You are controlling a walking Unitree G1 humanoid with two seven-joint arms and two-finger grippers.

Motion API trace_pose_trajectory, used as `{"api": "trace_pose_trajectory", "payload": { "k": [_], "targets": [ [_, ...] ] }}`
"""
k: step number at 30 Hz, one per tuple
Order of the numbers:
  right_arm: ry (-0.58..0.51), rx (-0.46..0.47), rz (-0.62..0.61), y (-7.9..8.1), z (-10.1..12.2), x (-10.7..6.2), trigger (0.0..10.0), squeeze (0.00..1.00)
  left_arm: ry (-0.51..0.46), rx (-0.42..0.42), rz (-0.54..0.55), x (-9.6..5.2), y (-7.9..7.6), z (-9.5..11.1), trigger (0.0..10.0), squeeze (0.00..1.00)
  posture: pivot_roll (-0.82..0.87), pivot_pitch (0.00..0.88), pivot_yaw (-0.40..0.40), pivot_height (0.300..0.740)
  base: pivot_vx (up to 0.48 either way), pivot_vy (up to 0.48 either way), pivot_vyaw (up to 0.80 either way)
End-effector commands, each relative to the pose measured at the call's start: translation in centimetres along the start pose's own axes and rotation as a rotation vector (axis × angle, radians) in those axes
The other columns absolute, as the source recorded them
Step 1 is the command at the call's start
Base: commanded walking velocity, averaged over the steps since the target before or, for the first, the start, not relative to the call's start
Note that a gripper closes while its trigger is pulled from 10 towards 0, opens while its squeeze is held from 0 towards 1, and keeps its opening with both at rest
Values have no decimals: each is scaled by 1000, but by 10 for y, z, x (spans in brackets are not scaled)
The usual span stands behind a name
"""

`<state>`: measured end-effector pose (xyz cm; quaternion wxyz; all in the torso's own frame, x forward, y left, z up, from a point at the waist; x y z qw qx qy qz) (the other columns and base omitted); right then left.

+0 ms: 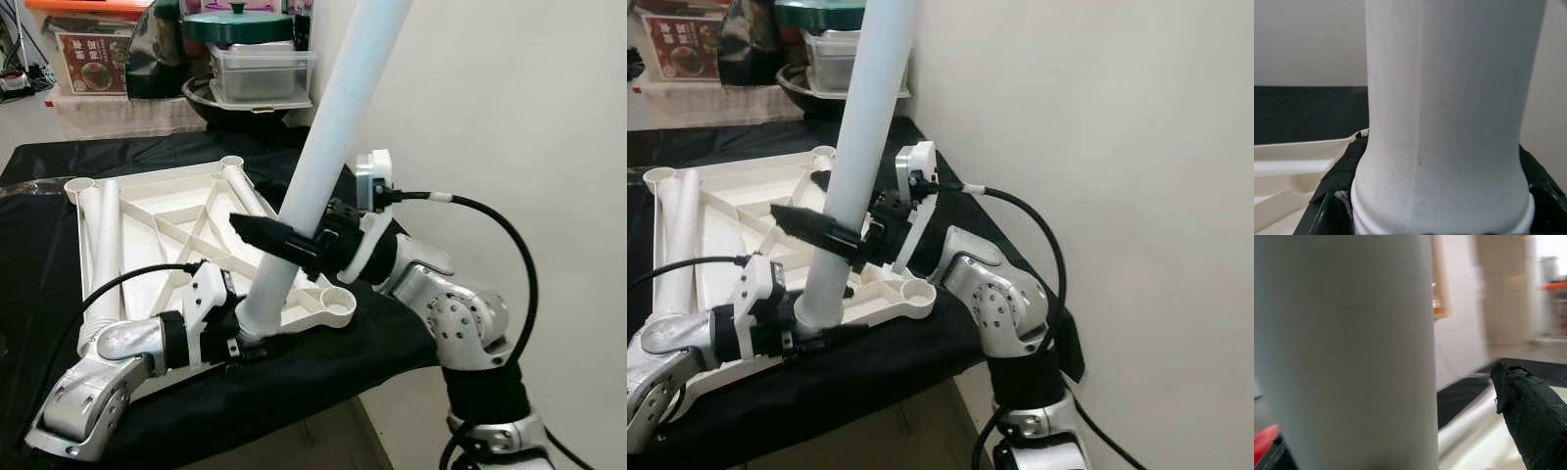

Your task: Building children table

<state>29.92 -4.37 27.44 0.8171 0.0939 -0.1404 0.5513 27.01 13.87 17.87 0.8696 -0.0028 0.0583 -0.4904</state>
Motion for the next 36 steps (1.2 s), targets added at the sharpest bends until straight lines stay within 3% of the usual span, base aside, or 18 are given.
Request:
{"api": "trace_pose_trajectory", "payload": {
  "k": [1, 5, 7, 20, 21, 22, 23, 24, 25, 26, 36],
  "targets": [
    [22, 29, -140, -7, -8, -3, 10000, 0, -15, 42, 96, 8, 5, 2, 0, 0, 67, 0, -71, 740, 0, 0, 0],
    [6, 63, -207, -8, -11, -3, 10000, 0, -20, 43, 138, 13, 7, 0, 0, 0, 63, 0, -69, 740, 0, 0, 0],
    [-37, 148, -291, -13, -13, -1, 10000, 0, -3, 43, 155, 19, 4, -10, 0, 0, 59, 0, -67, 740, 0, 0, 0],
    [-108, 284, -309, 0, -13, 10, 10000, 0, 18, 54, 161, 27, 4, -18, 0, 0, 61, 0, -66, 740, 0, 0, 0],
    [-105, 286, -305, 2, -14, 10, 7882, 0, 20, 56, 158, 27, 4, -18, 0, 0, 61, 0, -66, 740, 0, 0, 0],
    [-102, 292, -296, 4, -16, 10, 4392, 0, 23, 60, 154, 27, 4, -19, 0, 0, 60, 0, -65, 740, 0, 0, 0],
    [-102, 292, -296, 4, -16, 10, 4392, 0, 23, 60, 154, 27, 4, -19, 0, 0, 60, 0, -65, 740, 0, 0, 0],
    [-100, 297, -295, 4, -17, 9, 2196, 0, 25, 65, 150, 27, 3, -19, 0, 0, 60, 0, -65, 740, 0, 0, 0],
    [-99, 301, -295, 5, -17, 9, 2196, 0, 27, 69, 148, 27, 3, -19, 0, 0, 60, 0, -65, 740, 0, 0, 0],
    [-86, 289, -287, 5, -19, 8, 0, 0, 30, 74, 141, 26, 3, -19, 0, 0, 60, 0, -66, 740, 0, 0, 0],
    [-43, 264, -271, 8, -28, 2, 0, 0, 51, 104, 147, 18, 7, -19, 0, 0, 66, 0, -66, 740, 0, 0, 0]
  ]
}}
Point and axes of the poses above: a point about 5 cm out from each wrist's last joint towards the gripper, its own x axis pointing out of the wrist towards the gripper, its own z axis along the axis of the wrist's last joint, y = z × x, the point moved 1 cm from there along x, pointing out of the wrist towards the gripper, and after that the axes turned 11 degrees about -x, right-handed, at the moved point
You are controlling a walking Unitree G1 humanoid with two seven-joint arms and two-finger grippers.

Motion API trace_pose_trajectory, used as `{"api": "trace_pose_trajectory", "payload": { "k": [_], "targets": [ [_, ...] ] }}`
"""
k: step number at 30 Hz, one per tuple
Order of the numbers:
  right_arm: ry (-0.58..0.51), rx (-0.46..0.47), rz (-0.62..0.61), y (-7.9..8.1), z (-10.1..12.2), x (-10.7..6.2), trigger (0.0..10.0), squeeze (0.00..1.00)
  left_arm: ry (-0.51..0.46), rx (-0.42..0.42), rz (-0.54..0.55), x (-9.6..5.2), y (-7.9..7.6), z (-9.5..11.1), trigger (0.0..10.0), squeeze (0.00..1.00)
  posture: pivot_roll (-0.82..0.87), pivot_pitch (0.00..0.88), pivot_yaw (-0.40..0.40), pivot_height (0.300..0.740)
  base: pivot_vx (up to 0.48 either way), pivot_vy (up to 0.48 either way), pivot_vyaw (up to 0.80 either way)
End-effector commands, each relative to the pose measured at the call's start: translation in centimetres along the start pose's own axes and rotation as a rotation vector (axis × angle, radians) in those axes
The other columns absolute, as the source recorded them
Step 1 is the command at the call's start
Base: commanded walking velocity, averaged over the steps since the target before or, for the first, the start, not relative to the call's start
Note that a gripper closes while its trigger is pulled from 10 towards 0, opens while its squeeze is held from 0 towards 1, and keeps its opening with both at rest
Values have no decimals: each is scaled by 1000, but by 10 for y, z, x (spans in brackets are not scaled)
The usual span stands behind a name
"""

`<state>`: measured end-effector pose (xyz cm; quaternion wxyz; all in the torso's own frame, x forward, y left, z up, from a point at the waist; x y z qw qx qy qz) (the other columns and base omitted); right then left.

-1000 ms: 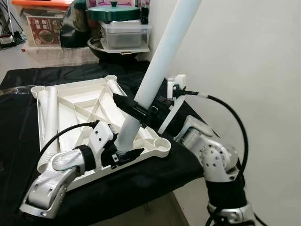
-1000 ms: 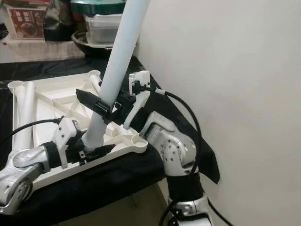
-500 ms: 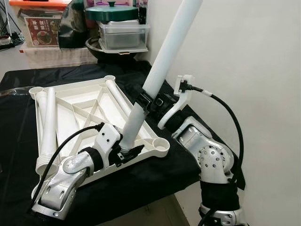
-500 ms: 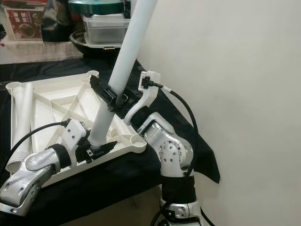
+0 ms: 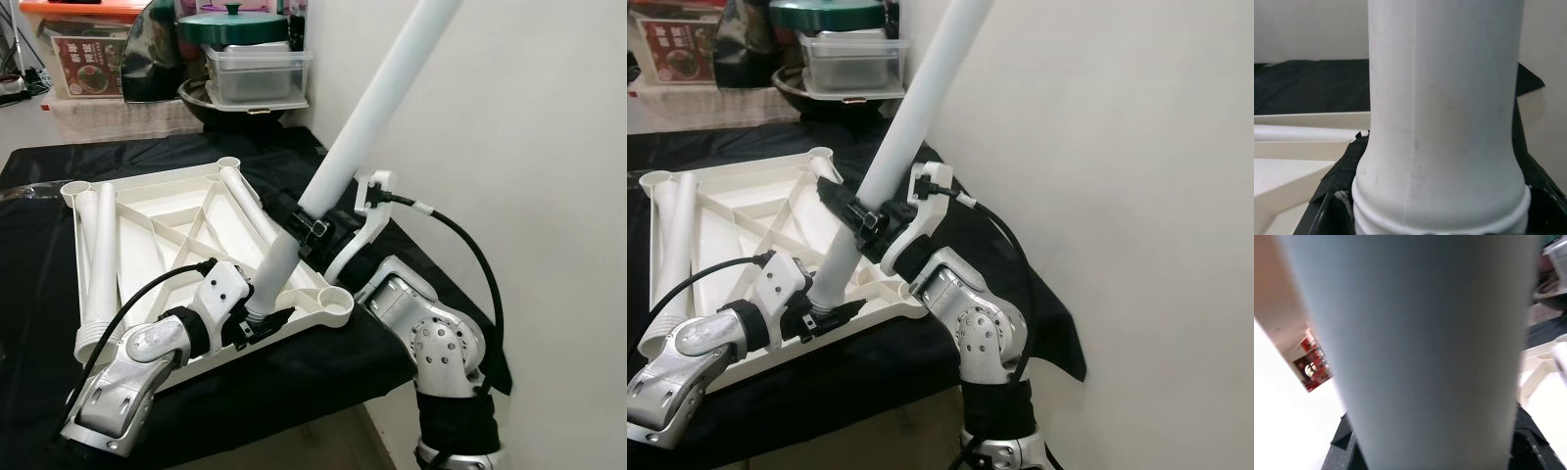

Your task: Building children table

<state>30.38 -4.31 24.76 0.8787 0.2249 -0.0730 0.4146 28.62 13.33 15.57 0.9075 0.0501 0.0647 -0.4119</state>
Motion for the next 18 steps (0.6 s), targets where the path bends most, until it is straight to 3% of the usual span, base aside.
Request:
{"api": "trace_pose_trajectory", "payload": {
  "k": [1, 12, 14, 15, 16, 17, 18],
  "targets": [
    [13, 24, 71, 13, -6, 4, 0, 0, -11, 27, -32, 2, -5, 3, 0, 0, 66, 0, -66, 740, 0, 0, 0],
    [25, -29, 43, 5, -8, 0, 0, 0, -26, 24, -37, -4, -10, 4, 0, 0, 73, 0, -71, 740, 0, 0, 0],
    [24, -40, 45, 4, -7, 0, 0, 0, -11, 14, -24, -3, -10, 2, 588, 0, 73, 0, -72, 740, 0, 0, 0],
    [24, -62, 51, 3, -5, 0, 0, 0, 15, -6, -26, -2, -12, 0, 9059, 0, 73, 0, -72, 740, 0, 0, 0],
    [23, -67, 53, 2, -4, 0, 0, 0, 20, -10, -27, -2, -12, -1, 9059, 0, 73, 0, -72, 740, 0, 0, 0],
    [24, -77, 53, 1, -3, 0, 0, 0, 2, -11, -37, -4, -14, 1, 10000, 0, 73, 0, -72, 740, 0, 0, 0],
    [25, -90, 53, -1, -1, 0, 0, 0, -31, -25, -18, -6, -11, 5, 10000, 0, 72, 0, -74, 740, 0, 0, 0]
  ]
}}
Point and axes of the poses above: a point about 5 cm out from each wrist's last joint towards the gripper, its own x axis pointing out of the wrist towards the gripper, its own z axis along the axis of the wrist's last joint, y = z × x, the point moved 1 cm from there along x, pointing out of the wrist towards the gripper, and after that the axes turned 11 degrees about -x, right-handed, at the moved point
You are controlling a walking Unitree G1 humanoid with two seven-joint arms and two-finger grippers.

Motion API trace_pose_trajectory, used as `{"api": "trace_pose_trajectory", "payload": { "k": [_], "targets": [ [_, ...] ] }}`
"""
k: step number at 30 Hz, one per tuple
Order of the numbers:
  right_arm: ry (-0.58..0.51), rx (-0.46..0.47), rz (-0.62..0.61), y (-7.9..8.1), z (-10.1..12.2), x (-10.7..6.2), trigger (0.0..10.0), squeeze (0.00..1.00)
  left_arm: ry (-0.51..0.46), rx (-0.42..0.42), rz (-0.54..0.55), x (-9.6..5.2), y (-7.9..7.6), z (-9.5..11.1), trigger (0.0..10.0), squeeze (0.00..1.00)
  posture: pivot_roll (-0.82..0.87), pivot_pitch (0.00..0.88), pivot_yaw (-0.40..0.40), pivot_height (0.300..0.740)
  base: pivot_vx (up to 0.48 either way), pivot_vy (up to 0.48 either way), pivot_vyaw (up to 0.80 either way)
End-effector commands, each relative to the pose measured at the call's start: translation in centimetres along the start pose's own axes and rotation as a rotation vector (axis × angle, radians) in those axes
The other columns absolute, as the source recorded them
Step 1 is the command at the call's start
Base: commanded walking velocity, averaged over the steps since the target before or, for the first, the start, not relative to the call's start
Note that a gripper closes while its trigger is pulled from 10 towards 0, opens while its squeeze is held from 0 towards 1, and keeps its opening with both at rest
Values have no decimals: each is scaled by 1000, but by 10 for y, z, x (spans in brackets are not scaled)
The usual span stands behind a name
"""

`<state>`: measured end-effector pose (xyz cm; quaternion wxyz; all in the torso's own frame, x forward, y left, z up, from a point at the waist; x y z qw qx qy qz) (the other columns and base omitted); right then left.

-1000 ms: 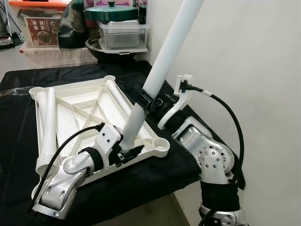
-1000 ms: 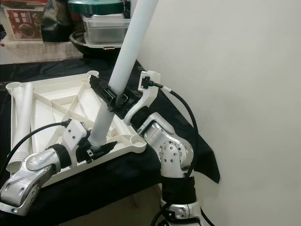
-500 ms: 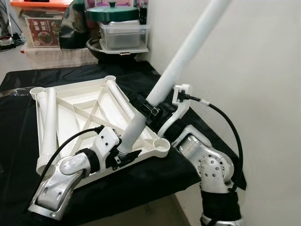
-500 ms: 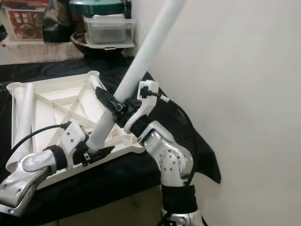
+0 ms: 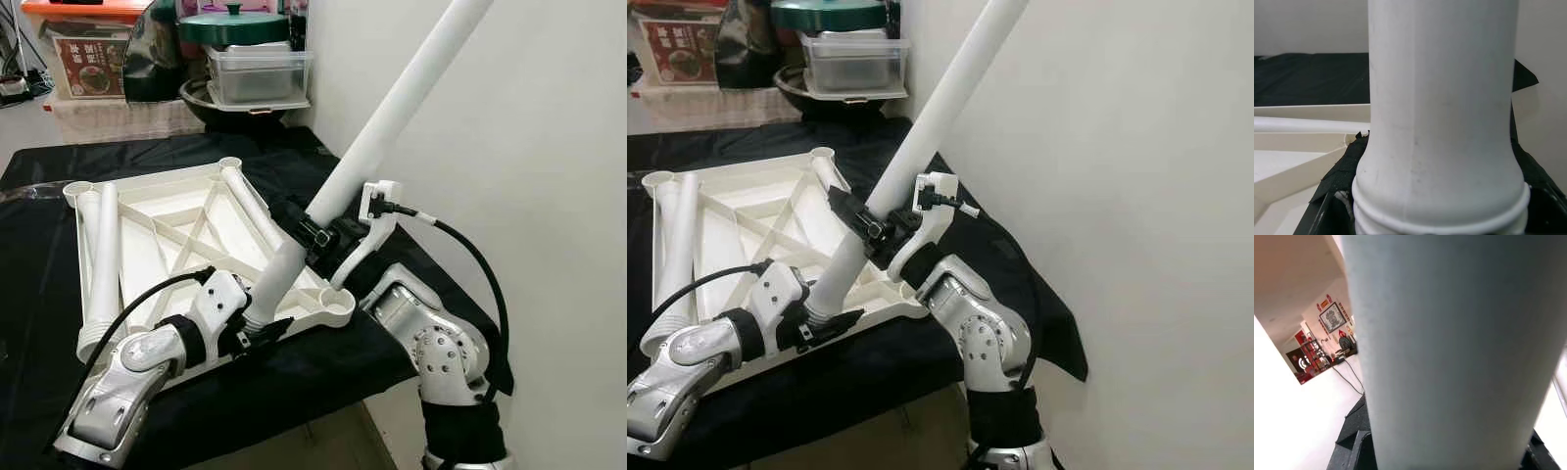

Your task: Building children table

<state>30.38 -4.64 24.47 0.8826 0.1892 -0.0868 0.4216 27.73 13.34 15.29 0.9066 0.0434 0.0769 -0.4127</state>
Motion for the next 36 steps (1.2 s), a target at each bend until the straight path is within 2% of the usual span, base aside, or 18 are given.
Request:
{"api": "trace_pose_trajectory", "payload": {
  "k": [1, 3, 4, 10, 17, 20, 21, 22, 23, 24, 25, 26, 27, 28, 29, 31, 33, 36],
  "targets": [
    [16, -35, 31, -2, 2, 2, 0, 0, -84, -10, 5, -4, -2, 13, 10000, 882, 75, 0, -78, 740, 0, 0, 0],
    [17, -48, 30, -5, 4, 1, 0, 0, -108, -15, 19, -6, 0, 15, 10000, 882, 76, 0, -79, 740, 0, 0, 0],
    [19, -61, 25, -9, 6, 1, 0, 0, -126, -29, 43, -9, 4, 17, 10000, 1000, 78, 0, -82, 740, 0, 0, 0],
    [22, -95, 23, -16, 10, 0, 0, 0, -170, -45, 72, -17, 8, 23, 10000, 1000, 83, 0, -91, 740, 0, 0, 0],
    [31, -143, 32, -21, 13, 0, 0, 0, -176, -74, 31, -23, 2, 24, 10000, 1000, 84, 0, -93, 740, 0, 0, 0],
    [62, -273, 92, -40, 23, -7, 0, 0, -115, -93, -47, -37, -10, 14, 10000, 1000, 90, 0, -102, 740, 0, 0, 0],
    [85, -345, 121, -50, 27, -11, 0, 0, -104, -94, -22, -41, -8, 11, 10000, 1000, 95, 0, -107, 740, 0, 0, 0],
    [85, -345, 121, -50, 27, -11, 0, 0, -104, -94, -22, -41, -8, 11, 10000, 1000, 95, 0, -107, 740, 0, 0, 0],
    [102, -391, 140, -55, 30, -13, 0, 0, -100, -93, 3, -44, -6, 10, 10000, 1000, 95, 0, -107, 740, 0, 0, 0],
    [153, -506, 134, -66, 31, -16, 0, 0, -110, -98, 49, -46, -2, 10, 10000, 588, 101, 0, -115, 740, 0, 0, 0],
    [211, -625, 107, -77, 31, -17, 0, 0, -123, -101, 88, -49, 2, 10, 10000, 0, 101, 0, -115, 740, 0, 0, 0],
    [250, -703, 89, -84, 31, -18, 0, 0, -131, -101, 111, -51, 4, 11, 10000, 0, 101, 0, -115, 740, 0, 0, 0],
    [250, -703, 89, -84, 31, -18, 0, 0, -131, -101, 111, -51, 4, 11, 10000, 0, 101, 0, -115, 740, 0, 0, 0],
    [304, -849, -22, -101, 36, -17, 0, 0, -139, -102, 152, -53, 7, 11, 10000, 0, 109, 0, -125, 740, 0, 0, 0],
    [304, -888, -77, -106, 38, -16, 0, 0, -142, -106, 165, -54, 7, 11, 10000, 0, 109, 0, -126, 740, 0, 0, 0],
    [278, -914, -156, -112, 38, -14, 0, 0, -147, -109, 189, -57, 9, 10, 10000, 0, 109, 0, -126, 740, 0, 0, 0],
    [260, -903, -178, -111, 34, -14, 0, 0, -151, -111, 211, -58, 10, 9, 10000, 0, 109, 0, -126, 740, 0, 0, 0],
    [207, -883, -135, -102, 10, -12, 0, 0, -160, -125, 271, -62, 14, 8, 10000, 0, 117, 0, -118, 740, 0, 0, 0]
  ]
}}
Point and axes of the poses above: a point about 5 cm out from each wrist's last joint towards the gripper, its own x axis pointing out of the wrist towards the gripper, its own z axis along the axis of the wrist's last joint, y = z × x, the point moved 1 cm from there along x, pointing out of the wrist towards the gripper, and after that the axes turned 11 degrees about -x, right-handed, at the moved point
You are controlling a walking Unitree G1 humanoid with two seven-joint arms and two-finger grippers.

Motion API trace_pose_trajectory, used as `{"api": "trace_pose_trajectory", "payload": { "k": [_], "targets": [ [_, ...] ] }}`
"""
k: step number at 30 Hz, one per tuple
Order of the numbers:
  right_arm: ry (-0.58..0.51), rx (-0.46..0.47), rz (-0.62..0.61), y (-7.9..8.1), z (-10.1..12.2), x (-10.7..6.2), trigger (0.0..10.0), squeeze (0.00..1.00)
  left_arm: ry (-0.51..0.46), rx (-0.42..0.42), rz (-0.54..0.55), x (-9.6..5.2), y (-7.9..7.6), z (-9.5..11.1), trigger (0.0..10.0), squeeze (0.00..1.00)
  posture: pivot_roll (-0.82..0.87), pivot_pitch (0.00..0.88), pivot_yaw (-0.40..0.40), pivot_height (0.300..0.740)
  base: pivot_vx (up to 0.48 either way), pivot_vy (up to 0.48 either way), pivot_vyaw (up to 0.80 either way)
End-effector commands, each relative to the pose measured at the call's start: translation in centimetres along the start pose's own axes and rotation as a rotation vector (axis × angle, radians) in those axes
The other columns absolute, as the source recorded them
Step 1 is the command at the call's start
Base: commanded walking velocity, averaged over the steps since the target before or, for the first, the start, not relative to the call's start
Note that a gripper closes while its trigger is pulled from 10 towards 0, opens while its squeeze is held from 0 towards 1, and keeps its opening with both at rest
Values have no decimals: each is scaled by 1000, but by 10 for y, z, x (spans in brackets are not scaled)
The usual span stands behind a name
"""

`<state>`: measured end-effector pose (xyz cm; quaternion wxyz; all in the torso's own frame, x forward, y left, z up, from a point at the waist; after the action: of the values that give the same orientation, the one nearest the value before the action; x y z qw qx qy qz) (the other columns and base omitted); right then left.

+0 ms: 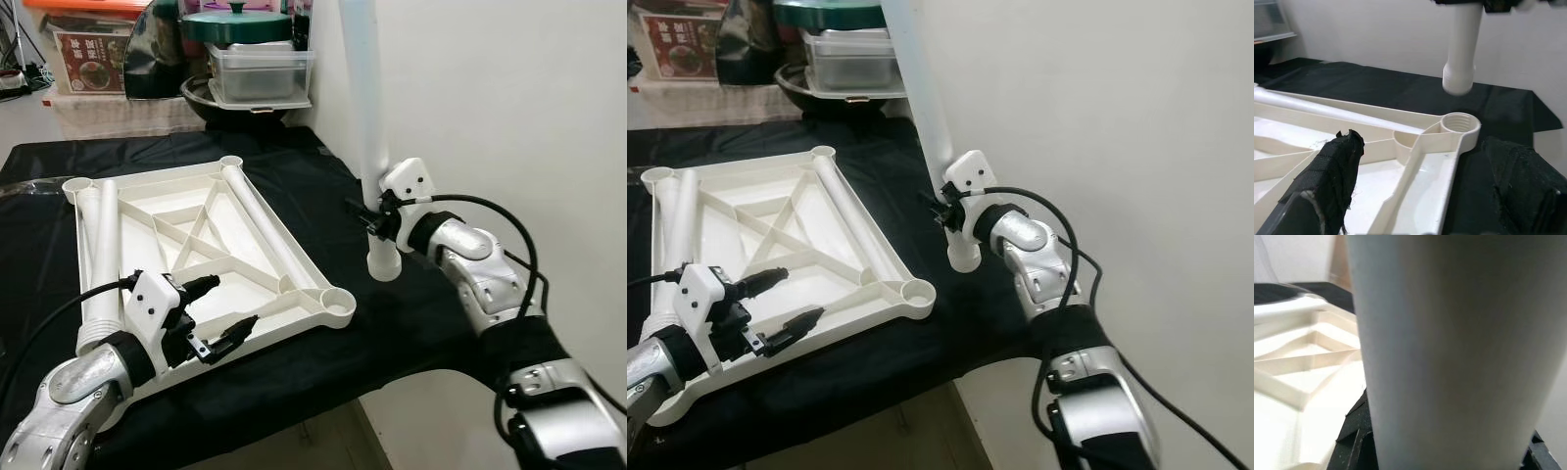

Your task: Building children table

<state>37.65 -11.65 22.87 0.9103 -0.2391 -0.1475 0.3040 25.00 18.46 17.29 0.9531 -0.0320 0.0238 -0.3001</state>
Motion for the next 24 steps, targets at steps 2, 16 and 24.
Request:
{"api": "trace_pose_trajectory", "payload": {
  "k": [2, 16, 24],
  "targets": [
    [-15, -14, -5, 3, -5, -2, 0, 0, -4, -8, 35, -2, 2, -1, 10000, 0, 117, 0, -118, 740, 0, 0, 0],
    [-48, 114, 74, 71, -32, 1, 0, 0, -61, 3, 215, -5, 19, 3, 10000, 0, 141, 0, -133, 740, 0, 0, 0],
    [-67, 222, 73, 82, -34, -3, 0, 0, -65, 0, 240, -3, 20, 2, 10000, 0, 134, 0, -124, 740, 0, 0, 0]
  ]
}}
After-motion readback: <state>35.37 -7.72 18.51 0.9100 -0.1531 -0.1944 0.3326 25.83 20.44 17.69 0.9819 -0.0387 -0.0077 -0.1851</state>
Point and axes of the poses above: a point about 5 cm out from each wrist's last joint towards the gripper, its own x axis pointing out of the wrist towards the gripper, its own z axis along the axis of the wrist's last joint, y = z × x, the point moved 1 cm from there along x, pointing out of the wrist towards the gripper, and after that the axes turned 11 degrees about -x, right-handed, at the moved point
